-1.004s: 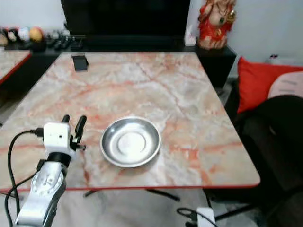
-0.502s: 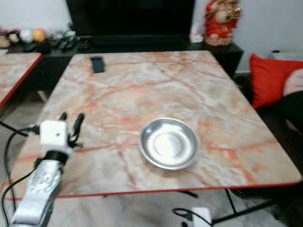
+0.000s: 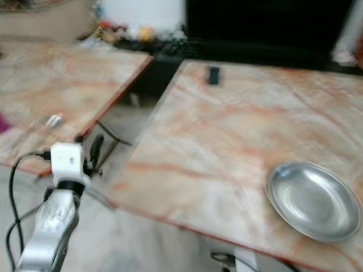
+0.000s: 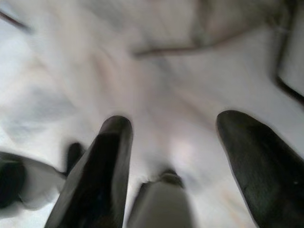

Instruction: Setting the table

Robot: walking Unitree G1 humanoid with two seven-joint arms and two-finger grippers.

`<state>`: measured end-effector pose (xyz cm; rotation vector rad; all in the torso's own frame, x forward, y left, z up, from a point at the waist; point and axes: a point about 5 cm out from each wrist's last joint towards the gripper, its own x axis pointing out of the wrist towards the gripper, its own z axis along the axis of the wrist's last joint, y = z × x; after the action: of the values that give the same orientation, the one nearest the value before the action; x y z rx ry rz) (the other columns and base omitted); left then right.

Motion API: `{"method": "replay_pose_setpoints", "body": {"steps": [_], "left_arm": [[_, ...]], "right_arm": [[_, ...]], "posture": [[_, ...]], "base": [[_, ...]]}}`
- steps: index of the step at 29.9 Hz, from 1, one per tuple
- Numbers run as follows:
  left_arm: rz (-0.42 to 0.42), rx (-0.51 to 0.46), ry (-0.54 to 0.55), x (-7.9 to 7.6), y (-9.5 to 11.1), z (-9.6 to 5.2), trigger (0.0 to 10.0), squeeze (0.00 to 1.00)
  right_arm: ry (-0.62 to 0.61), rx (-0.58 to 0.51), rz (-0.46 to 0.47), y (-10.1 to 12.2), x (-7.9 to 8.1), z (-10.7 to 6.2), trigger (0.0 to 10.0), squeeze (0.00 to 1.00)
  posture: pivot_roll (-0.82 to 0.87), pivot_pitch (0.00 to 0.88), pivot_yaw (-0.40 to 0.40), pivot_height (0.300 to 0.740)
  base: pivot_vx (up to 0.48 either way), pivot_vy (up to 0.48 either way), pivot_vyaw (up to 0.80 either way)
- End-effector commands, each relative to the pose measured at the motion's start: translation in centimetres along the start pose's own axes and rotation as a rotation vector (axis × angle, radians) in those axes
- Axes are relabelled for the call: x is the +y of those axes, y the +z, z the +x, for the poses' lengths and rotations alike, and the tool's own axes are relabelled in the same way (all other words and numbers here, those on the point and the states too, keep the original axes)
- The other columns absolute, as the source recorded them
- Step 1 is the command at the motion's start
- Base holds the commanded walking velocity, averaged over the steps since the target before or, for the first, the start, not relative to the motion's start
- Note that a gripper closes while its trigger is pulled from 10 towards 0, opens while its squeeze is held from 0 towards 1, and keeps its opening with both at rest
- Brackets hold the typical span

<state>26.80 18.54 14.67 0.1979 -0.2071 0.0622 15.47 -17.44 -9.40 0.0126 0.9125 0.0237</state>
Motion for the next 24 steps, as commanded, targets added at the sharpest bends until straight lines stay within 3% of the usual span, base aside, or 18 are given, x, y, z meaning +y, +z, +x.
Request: {"method": "replay_pose_setpoints", "body": {"steps": [1, 24], "left_arm": [[-0.004, -0.017, -0.019, -0.74, 0.45, 0.14, 10.0, 0.00], [-0.005, -0.023, -0.019, -0.73, 0.64, 0.15, 10.0, 0.00]], "right_arm": [[-0.024, 0.028, 0.001, -0.72, -0.93, -0.29, 10.0, 0.00], [-0.028, 0.028, 0.029, -0.50, -1.12, -0.22, 10.0, 0.00]], "posture": [[0.01, 0.000, 0.023, 0.740], [0.00, 0.000, 0.023, 0.740]], "base": [[0.000, 0.349, 0.00], [0.000, 0.350, 0.00]]}}
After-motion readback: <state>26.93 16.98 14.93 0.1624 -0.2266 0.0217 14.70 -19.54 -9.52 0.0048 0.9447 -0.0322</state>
